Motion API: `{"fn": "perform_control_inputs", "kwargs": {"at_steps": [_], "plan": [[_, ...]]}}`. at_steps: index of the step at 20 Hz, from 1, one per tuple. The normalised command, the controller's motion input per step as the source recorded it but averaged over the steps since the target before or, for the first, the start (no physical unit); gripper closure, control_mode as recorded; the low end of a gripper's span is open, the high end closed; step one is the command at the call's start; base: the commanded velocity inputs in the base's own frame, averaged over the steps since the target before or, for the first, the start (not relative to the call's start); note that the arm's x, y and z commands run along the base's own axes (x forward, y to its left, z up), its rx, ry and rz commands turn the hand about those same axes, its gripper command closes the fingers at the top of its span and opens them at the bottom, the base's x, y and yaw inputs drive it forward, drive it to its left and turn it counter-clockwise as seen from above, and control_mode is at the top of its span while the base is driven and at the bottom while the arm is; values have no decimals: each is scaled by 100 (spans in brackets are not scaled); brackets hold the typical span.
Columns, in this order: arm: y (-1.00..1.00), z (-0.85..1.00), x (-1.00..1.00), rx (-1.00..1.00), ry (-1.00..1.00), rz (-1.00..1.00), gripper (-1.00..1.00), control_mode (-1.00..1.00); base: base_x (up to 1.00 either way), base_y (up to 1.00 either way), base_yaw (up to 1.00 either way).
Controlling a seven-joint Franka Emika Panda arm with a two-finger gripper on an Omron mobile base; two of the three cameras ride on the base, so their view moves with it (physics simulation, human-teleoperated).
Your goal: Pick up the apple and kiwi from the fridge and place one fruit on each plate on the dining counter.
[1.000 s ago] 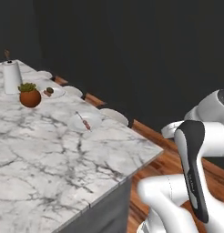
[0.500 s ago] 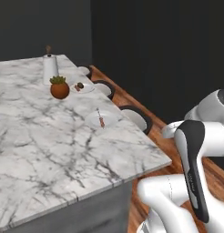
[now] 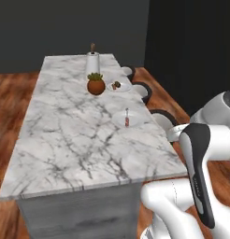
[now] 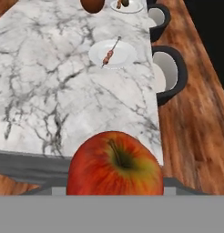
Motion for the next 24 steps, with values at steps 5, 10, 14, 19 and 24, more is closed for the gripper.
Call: {"fn": "perform_control_inputs", "kwargs": {"at_steps": [5,10,14,19,24], "plan": [[0,0,0,0,0,0,100,100,0,-45,43],[-19,-1,8,0,0,18,100,-100,1,-16,16],[-19,-2,37,0,0,10,100,-100,0,0,0],[-1,-4,87,-4,8,0,100,-100,0,0,0],[-9,-11,98,-6,12,-3,100,-100,0,0,0]]}}
